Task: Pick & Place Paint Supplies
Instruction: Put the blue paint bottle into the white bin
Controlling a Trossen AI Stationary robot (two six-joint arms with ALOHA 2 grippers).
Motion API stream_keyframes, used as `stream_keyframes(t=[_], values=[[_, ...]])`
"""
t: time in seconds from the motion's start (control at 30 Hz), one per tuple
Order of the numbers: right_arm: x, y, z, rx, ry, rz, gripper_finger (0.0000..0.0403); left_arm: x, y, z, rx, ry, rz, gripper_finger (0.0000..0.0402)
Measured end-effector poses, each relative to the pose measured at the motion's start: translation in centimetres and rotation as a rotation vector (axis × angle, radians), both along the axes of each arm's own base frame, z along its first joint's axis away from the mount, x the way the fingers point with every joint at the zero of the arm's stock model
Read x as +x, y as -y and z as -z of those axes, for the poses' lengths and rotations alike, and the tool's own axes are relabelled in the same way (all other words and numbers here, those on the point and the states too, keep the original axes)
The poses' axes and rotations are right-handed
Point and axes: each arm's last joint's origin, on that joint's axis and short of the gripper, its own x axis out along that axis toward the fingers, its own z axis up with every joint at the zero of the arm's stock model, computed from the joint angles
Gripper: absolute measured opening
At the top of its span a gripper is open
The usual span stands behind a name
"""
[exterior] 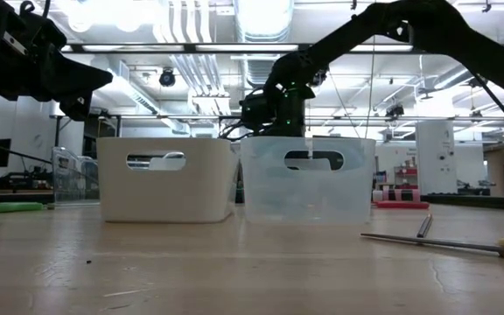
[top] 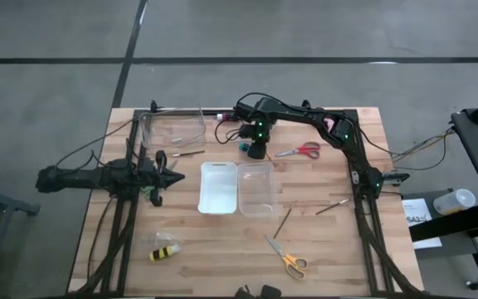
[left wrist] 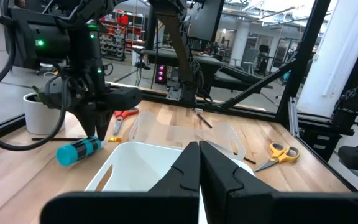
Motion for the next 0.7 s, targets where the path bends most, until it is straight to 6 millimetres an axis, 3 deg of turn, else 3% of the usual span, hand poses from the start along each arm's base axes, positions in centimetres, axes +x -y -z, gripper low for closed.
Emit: stream_keyframes(t=[0.27, 0.57, 0.7], values=[[0.2, -0.6, -0.4, -0.004, -0.009, -0.008, 0.0098, 0.0, 0.0, 0.0, 0.000, 0.000, 0.000, 0.0001], [-0.1, -1.3, -2.8, -0.028, 0.033, -0.015, 0.0098, 0.0, 0.0, 0.0, 0.000, 0.000, 0.000, 0.0001], [0.0, -1.5, -2.5, -0.024, 0.027, -0.019, 0.0098, 0.0, 0.0, 0.0, 0.000, 0.000, 0.000, 0.0001]])
